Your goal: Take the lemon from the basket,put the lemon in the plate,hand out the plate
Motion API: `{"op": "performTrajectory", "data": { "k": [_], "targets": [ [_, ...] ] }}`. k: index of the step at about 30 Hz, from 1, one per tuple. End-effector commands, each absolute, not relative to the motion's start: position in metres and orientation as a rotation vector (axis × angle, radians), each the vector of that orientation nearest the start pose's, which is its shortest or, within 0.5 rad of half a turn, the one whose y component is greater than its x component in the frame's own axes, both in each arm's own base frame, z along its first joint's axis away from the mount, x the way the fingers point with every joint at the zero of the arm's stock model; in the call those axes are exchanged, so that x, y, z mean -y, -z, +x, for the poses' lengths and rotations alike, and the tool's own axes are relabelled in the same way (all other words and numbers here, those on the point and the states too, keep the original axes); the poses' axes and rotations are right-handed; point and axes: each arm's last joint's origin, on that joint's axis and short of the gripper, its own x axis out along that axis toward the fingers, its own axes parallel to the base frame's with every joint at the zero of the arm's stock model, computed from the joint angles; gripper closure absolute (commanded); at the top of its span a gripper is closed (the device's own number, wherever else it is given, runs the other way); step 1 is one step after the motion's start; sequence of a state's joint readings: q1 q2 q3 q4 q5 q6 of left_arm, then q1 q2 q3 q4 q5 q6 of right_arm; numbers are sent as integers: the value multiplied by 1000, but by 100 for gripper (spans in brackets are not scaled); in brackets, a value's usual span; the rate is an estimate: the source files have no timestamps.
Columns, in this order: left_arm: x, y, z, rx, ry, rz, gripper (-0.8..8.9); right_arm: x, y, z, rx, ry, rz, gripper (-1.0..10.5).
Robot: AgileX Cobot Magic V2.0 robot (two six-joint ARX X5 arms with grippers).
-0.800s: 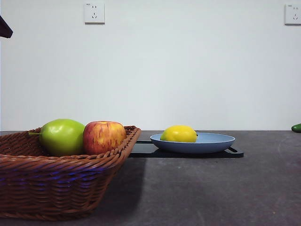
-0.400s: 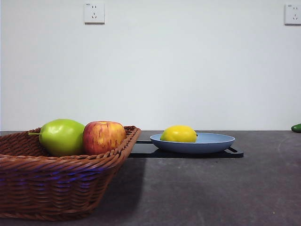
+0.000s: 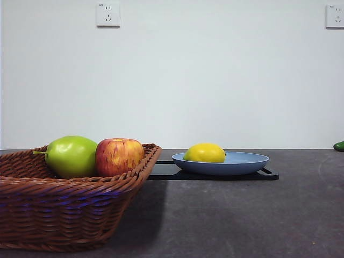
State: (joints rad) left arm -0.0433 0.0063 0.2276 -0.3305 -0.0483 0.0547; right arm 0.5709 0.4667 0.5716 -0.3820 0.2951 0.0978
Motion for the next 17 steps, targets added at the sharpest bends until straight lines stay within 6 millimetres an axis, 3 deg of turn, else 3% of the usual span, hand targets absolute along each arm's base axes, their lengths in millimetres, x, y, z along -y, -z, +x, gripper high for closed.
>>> {"op": "performTrajectory", "data": {
  "k": [1,8,17],
  "targets": [
    [1,-190,85,-107,-19,38,805,-55,-286,99,-250,-268,-3,943],
    [0,-153,97,-129,-26,24,805,-55,-286,99,-250,-267,-3,943],
    [0,-148,96,-172,-26,27,805,-55,-286,99,-250,-267,-4,943]
  ]
}}
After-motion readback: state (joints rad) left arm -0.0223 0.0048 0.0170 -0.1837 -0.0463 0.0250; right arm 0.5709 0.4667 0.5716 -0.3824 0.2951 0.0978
